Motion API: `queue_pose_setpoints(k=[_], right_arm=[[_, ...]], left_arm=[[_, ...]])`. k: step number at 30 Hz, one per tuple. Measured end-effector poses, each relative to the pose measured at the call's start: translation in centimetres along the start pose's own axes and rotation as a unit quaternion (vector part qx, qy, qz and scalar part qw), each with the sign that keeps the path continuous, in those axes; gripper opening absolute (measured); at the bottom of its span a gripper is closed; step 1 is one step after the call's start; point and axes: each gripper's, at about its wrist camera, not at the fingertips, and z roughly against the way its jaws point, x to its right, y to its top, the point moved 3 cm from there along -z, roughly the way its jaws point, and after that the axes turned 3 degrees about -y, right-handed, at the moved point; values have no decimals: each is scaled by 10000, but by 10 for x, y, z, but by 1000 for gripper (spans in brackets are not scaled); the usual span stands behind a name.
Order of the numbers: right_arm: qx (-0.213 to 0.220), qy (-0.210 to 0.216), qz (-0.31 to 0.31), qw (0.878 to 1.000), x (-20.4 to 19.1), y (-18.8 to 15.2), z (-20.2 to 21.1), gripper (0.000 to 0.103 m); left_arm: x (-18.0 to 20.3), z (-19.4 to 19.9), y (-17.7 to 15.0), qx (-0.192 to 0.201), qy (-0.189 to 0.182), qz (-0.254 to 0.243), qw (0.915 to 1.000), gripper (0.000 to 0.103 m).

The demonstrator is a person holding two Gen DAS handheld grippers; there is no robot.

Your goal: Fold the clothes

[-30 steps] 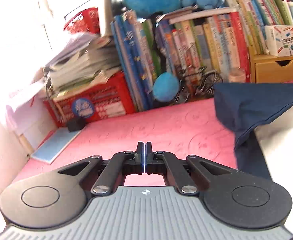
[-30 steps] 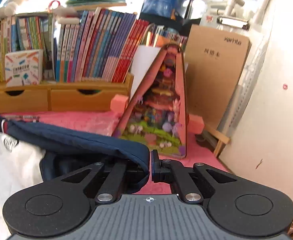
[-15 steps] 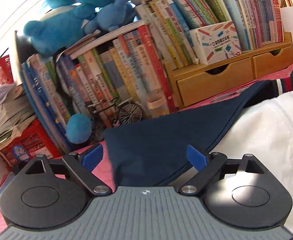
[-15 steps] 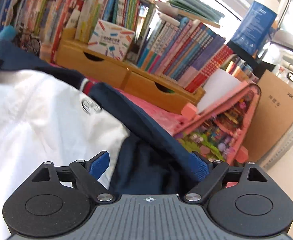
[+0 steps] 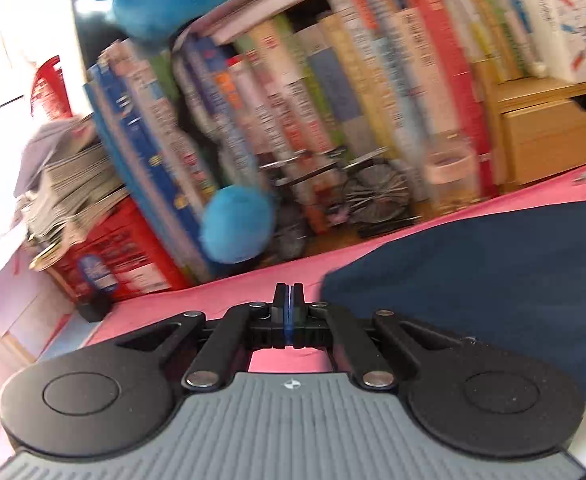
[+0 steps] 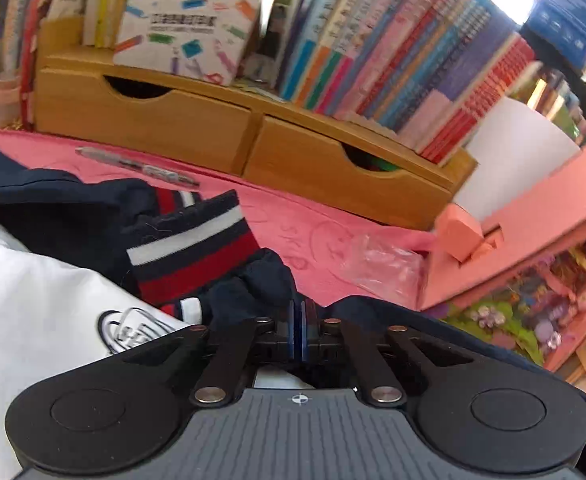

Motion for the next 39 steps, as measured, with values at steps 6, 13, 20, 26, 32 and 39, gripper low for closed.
queue_pose_setpoints(k=[6, 13, 20, 26, 32, 39], right_arm=[[-421, -1317, -1250, 9825, 90, -36, 1, 5], [-90, -178, -1238, 9921, 76, -49, 64, 52], [22, 1095, -686, 9916, -23, -32, 104, 60], [-88, 1111, -249, 9935, -84, -23, 112, 66], [-290, 1128, -588, 9915, -76, -20, 102, 80], [-380, 1081, -694, 9910, -67, -30, 91, 84]], left_arm=[[-58, 15, -46, -243, -770, 430, 9958, 5], [-55, 69, -80, -31, -1836, 443, 9820, 55], [-46, 82, -109, 40, -1859, 44, 9826, 103], [-61, 68, -113, -317, -2368, 608, 9691, 103], [-65, 65, -115, -369, -2491, 768, 9647, 103], [-64, 65, -115, -390, -2484, 756, 9649, 103]])
